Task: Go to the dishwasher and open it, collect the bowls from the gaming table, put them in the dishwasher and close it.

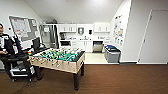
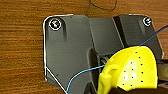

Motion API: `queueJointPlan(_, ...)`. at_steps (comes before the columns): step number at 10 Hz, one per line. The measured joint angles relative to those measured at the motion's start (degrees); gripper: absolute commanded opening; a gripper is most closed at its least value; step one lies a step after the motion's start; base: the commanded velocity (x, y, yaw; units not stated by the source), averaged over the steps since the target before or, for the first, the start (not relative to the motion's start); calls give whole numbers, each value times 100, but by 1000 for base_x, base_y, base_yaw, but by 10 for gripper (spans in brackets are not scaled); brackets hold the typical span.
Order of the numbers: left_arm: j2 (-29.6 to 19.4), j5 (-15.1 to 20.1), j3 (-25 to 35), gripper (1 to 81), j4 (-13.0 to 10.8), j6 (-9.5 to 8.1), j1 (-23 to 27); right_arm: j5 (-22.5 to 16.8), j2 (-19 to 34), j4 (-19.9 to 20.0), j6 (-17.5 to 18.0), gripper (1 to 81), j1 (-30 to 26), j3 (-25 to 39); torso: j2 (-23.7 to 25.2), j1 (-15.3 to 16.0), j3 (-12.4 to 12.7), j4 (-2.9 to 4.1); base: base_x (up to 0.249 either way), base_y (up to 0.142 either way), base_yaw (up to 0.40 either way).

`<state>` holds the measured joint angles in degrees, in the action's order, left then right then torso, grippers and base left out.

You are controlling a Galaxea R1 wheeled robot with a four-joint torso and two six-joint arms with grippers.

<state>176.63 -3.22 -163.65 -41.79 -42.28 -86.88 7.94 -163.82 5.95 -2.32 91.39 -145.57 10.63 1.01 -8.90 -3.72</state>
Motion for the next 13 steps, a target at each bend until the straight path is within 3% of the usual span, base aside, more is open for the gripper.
queueJointPlan(13,41,5,6,10,0,2,-16,-2,26,2,0,10,-13,-30,0,0,0,0,180,-85,0)
